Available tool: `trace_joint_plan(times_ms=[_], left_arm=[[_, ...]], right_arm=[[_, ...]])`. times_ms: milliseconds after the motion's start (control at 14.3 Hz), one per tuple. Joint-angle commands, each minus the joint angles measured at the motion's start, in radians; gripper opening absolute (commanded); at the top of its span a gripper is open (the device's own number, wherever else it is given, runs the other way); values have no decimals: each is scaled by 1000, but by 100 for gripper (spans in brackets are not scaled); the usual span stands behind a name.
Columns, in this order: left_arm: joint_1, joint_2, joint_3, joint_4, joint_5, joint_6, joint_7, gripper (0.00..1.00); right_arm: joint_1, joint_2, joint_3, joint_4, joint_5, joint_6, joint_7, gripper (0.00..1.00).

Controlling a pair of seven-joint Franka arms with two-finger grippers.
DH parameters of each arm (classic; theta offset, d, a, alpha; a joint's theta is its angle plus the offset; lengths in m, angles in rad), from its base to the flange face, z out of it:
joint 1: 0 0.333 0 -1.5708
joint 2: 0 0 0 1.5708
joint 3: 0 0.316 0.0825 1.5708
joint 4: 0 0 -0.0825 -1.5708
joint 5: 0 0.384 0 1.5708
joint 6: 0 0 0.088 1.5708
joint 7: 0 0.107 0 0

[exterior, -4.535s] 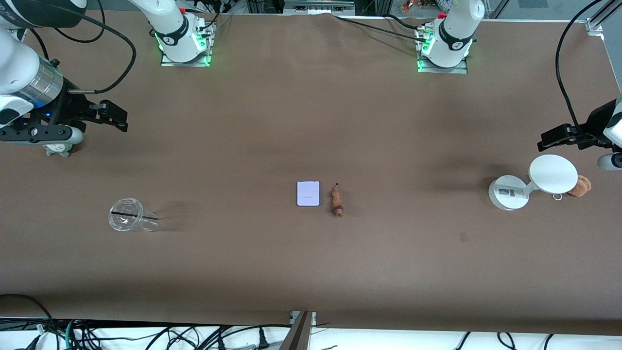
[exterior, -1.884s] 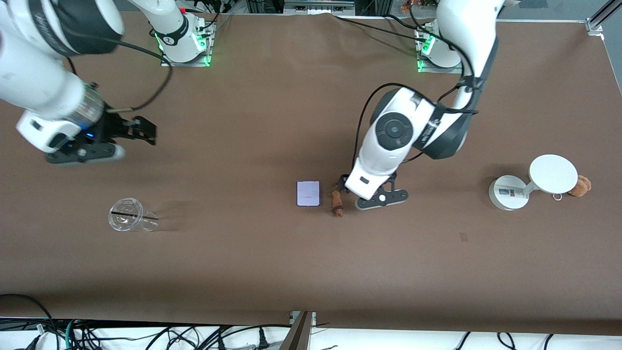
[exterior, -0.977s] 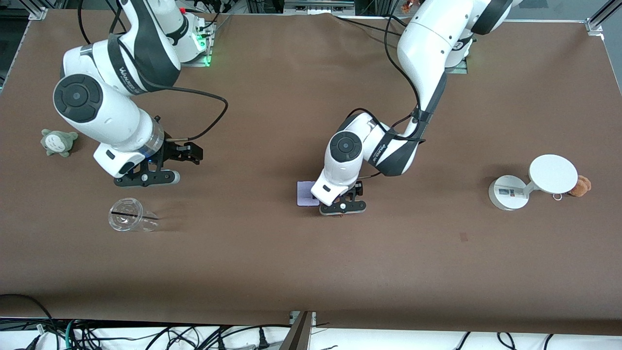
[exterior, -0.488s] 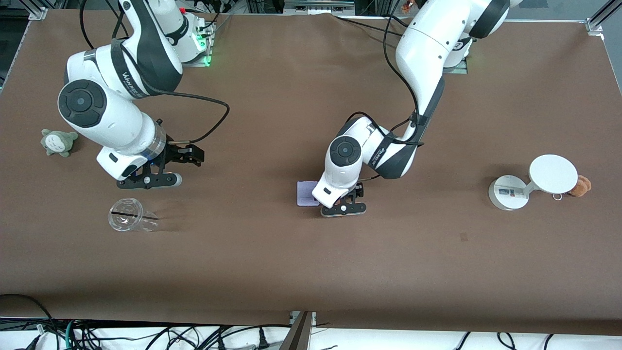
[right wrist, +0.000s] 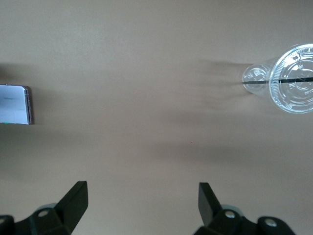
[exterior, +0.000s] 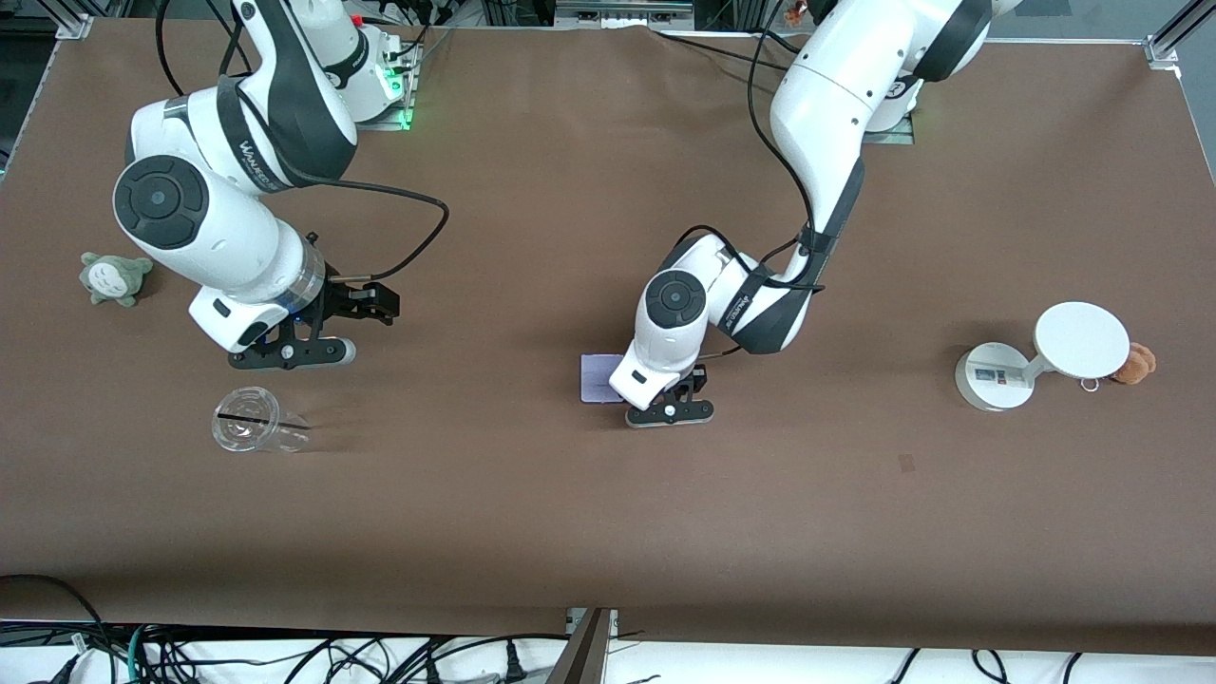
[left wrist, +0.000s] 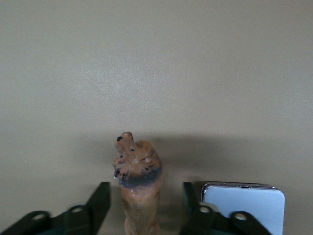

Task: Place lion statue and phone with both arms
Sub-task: 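Grasp the brown lion statue with the left gripper and lift it, then grasp the white phone with the right gripper while the left gripper carries the lion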

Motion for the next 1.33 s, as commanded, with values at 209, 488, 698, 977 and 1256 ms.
trace_joint_plan(times_ms=[209,488,698,977,1256], left_arm=[[-1,-3,11,38,21,-15,8,0],[63,-60,5,34,21,-52,97,0],[111,-100,-3,6,7,-103,177,0],[198,-170,-5,-126,4,-89,325,0],[353,-351,-6,-399,2,1,520,0]], right_arm=[[11,3,-2,10,11,-4,15,100],[35,9,-2,10,14,3,23,100],[78,40,-2,10,9,46,104,100],[182,125,-2,13,12,193,258,100],[308,288,-3,93,6,371,453,100]])
